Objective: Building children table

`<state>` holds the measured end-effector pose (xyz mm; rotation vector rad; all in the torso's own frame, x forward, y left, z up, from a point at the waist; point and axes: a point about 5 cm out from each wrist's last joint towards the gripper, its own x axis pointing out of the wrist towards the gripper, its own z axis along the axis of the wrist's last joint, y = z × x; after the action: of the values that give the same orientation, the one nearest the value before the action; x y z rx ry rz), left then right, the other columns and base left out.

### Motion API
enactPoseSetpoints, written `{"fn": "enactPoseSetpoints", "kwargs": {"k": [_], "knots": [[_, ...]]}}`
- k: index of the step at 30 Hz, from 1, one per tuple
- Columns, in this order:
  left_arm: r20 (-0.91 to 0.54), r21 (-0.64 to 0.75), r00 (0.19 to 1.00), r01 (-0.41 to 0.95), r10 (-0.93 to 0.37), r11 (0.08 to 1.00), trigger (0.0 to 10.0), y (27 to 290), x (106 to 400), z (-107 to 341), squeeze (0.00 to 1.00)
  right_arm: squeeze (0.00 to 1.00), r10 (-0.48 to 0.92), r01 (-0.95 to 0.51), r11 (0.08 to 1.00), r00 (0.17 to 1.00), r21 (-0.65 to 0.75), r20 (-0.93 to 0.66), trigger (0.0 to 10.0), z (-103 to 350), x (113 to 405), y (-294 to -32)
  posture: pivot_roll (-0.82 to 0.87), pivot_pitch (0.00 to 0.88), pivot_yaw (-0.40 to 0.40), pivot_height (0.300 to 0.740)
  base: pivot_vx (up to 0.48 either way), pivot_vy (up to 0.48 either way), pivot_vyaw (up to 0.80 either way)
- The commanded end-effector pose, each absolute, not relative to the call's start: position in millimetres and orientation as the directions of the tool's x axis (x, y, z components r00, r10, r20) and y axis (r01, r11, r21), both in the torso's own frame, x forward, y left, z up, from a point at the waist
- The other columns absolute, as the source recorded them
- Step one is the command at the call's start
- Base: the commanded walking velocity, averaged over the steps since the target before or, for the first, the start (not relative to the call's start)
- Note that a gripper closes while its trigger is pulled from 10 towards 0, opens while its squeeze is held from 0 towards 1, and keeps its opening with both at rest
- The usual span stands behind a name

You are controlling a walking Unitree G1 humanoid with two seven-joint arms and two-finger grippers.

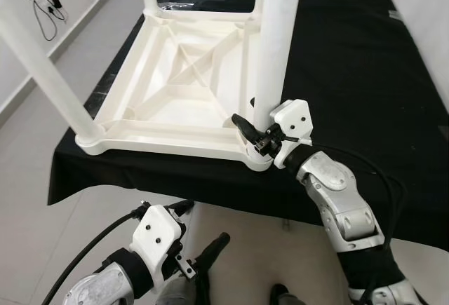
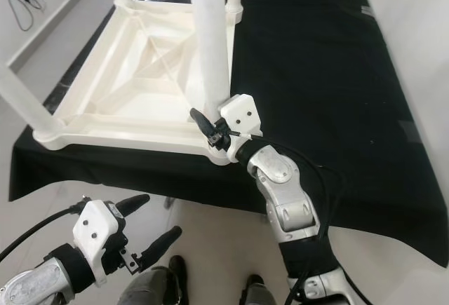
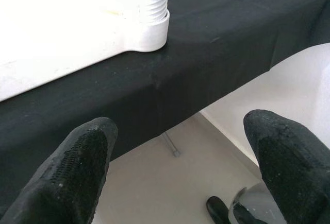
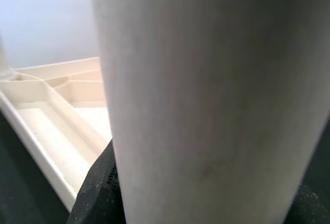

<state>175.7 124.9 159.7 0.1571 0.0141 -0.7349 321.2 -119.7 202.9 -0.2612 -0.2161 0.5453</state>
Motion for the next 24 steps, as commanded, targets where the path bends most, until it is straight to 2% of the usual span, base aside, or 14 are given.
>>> {"fn": "enactPoseSetpoints", "kwargs": {"k": [1,4,11,24], "knots": [[-0.086,0.132,0.741,0.671,-0.666,0.730,10.0,125,175,156,0.00,0.00,0.478,-0.470,0.843,0.877,-0.259,-0.036,10.0,166,321,-131,0.05,0.288,0.037,0.740,0.000,0.000,0.00],[-0.070,0.123,0.753,0.657,-0.654,0.744,10.0,126,178,159,0.00,0.00,0.393,-0.399,0.870,0.916,-0.289,-0.080,10.0,166,324,-132,0.05,0.289,0.037,0.740,0.000,0.000,0.00],[-0.066,0.122,0.760,0.649,-0.646,0.751,10.0,128,180,160,0.00,0.00,0.376,-0.394,0.880,0.919,-0.264,-0.117,10.0,163,319,-124,0.04,0.289,0.036,0.740,0.000,0.000,0.00],[-0.063,0.114,0.773,0.634,-0.632,0.765,10.0,129,182,159,0.00,0.00,0.305,-0.324,0.941,0.938,-0.101,-0.165,10.0,172,331,-130,0.04,0.282,0.029,0.740,0.000,0.000,0.00]]}}
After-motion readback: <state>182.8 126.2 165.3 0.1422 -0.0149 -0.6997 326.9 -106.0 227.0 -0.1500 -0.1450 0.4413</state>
